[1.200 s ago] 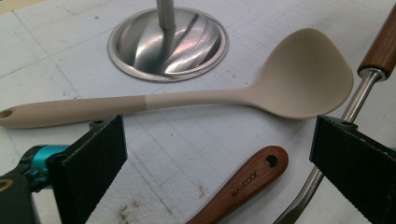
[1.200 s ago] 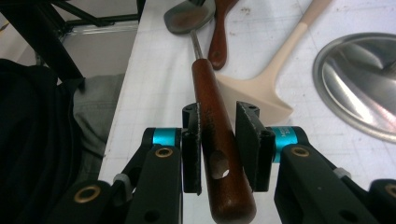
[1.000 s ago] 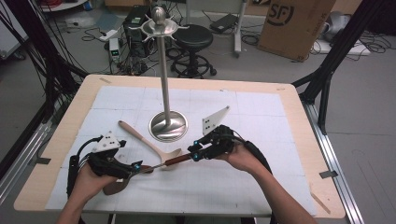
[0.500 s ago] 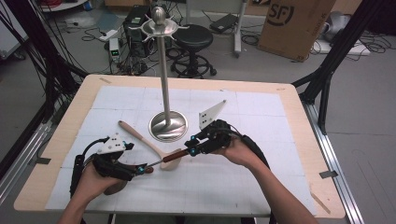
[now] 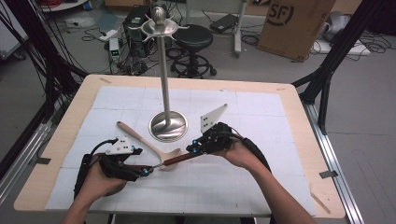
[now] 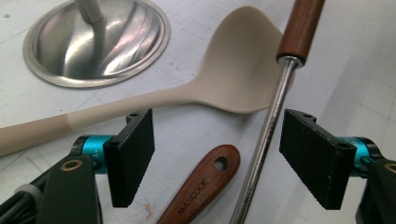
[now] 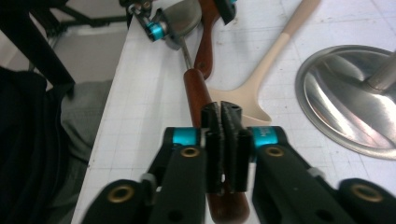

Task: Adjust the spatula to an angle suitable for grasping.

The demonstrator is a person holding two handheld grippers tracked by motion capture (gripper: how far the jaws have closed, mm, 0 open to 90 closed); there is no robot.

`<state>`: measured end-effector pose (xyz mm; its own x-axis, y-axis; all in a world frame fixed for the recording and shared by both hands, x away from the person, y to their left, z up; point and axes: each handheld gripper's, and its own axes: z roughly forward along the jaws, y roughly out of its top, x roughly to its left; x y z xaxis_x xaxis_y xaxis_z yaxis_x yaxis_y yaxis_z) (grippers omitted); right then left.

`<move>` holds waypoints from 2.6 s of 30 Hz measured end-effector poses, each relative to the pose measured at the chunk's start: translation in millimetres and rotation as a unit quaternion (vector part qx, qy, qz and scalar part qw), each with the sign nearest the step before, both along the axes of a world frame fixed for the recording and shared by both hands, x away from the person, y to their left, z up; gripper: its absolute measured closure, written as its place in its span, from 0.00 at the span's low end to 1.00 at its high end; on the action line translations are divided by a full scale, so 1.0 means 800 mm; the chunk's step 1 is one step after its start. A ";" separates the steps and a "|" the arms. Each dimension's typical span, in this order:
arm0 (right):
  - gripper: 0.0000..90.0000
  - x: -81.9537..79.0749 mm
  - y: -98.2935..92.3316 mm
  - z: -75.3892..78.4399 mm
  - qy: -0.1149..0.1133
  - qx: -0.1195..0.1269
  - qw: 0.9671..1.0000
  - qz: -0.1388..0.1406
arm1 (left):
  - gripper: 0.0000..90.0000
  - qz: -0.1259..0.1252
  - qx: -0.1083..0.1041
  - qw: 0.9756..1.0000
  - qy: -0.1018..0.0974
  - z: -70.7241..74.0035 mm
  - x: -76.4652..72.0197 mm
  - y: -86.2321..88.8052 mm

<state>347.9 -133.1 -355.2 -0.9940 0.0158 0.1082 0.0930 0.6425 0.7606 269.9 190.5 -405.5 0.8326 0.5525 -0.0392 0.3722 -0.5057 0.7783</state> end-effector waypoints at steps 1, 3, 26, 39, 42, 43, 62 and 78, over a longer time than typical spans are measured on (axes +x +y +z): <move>0.86 0.001 -0.002 0.000 0.004 0.005 1.000 -0.009 | 0.30 -0.004 0.001 1.000 0.001 0.000 -0.001 0.000; 0.82 0.003 -0.006 0.001 0.015 0.013 1.000 -0.010 | 0.31 -0.008 0.002 1.000 0.003 0.000 -0.002 -0.002; 0.77 -0.004 -0.007 -0.004 0.014 0.013 1.000 0.018 | 0.71 -0.047 0.019 0.998 0.045 -0.010 0.004 -0.010; 0.68 0.001 -0.009 0.002 0.027 0.033 0.998 -0.039 | 0.91 -0.081 0.022 0.996 0.038 -0.003 0.000 -0.025; 0.64 0.003 -0.012 0.001 0.033 0.041 0.997 -0.057 | 0.92 -0.083 0.014 0.996 0.035 0.000 0.000 -0.026; 0.63 0.004 -0.013 0.000 0.034 0.043 0.997 -0.060 | 0.92 -0.078 0.012 0.996 0.035 0.001 0.000 -0.026; 0.61 -0.003 -0.002 0.001 0.047 0.106 0.986 -0.119 | 0.93 -0.055 -0.037 0.997 0.033 0.019 0.012 -0.037; 0.60 0.000 0.011 -0.002 0.054 0.114 0.982 -0.139 | 0.89 -0.051 -0.051 0.995 0.067 0.010 0.016 -0.023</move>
<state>347.6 -124.1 -357.1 -0.9371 0.2491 0.2445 0.3288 0.3952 0.8577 282.9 172.0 -397.5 0.8681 0.4522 -0.2048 0.4260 -0.4669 0.7749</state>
